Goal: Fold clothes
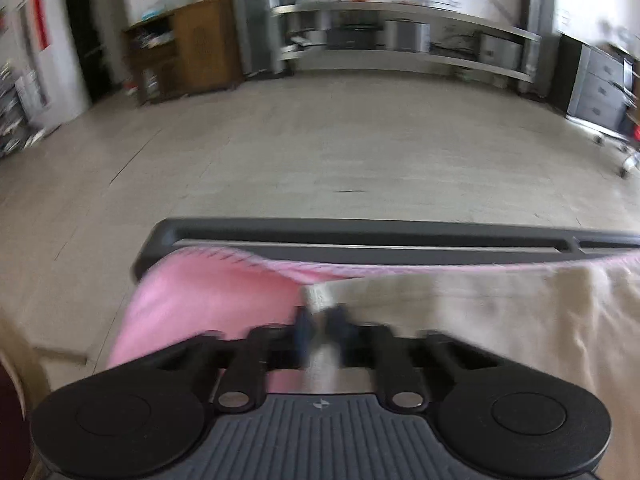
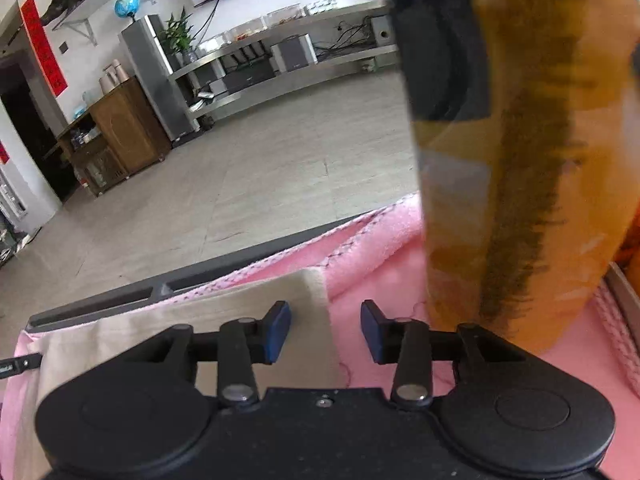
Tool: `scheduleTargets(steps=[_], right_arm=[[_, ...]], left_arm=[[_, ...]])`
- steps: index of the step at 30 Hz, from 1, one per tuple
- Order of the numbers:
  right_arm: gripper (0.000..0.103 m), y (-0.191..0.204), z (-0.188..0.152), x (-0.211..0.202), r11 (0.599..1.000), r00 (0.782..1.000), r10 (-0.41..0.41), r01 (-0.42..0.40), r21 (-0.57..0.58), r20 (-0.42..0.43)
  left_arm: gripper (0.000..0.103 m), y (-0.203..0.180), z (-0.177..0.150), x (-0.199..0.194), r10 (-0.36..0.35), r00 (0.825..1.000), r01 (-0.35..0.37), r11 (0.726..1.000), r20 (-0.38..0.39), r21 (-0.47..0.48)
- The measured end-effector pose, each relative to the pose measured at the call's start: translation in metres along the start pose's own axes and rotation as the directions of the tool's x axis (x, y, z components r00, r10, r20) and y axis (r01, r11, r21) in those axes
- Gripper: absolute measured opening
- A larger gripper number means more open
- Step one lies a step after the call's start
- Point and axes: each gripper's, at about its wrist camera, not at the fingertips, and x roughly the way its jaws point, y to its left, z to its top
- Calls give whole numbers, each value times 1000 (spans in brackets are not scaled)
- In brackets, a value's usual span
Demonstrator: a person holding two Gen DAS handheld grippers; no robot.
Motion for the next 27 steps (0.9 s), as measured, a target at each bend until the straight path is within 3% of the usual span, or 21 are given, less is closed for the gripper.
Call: scheduleTargets(steps=[2, 4, 6, 8, 12, 14, 15, 18, 22, 27], right_arm=[[4, 10, -1, -5, 998, 1000, -10, 12, -59, 23], [3, 22, -3, -17, 990, 994, -32, 46, -136, 101], [3, 34, -5, -27, 973, 978, -79, 118, -198, 195], [3, 42, -7, -26, 956, 964, -119, 176, -237, 238], [3, 56, -16, -2, 912, 955, -218, 272, -306, 200], [5, 59, -19, 8, 900, 954, -265, 297, -319, 141], [8, 60, -19, 8, 900, 954, -273, 299, -317, 125], [14, 54, -19, -28, 938, 970, -217, 238, -251, 109], [18, 34, -26, -107, 982, 990, -116, 126, -137, 77], [26, 0, -46, -210, 999, 996, 33, -34, 15, 81]], left_arm=[[2, -12, -4, -6, 49, 997, -52, 996, 52, 74], [3, -15, -6, -6, 112, 990, -122, 987, 90, 107], [3, -19, -9, -6, 173, 976, -191, 972, 130, 137], [3, -31, -11, 1, 217, 966, -242, 951, 143, 192], [7, -59, -21, 20, 319, 934, -356, 876, 161, 326], [19, -59, -22, 13, 348, 923, -384, 860, 163, 337], [19, -59, -22, 10, 362, 918, -396, 852, 163, 341], [19, -32, -19, -27, 348, 927, -373, 894, 140, 247], [19, 5, -30, -80, 312, 945, -325, 927, 97, 185], [23, 29, -67, -157, 215, 976, -216, 969, 20, 119]])
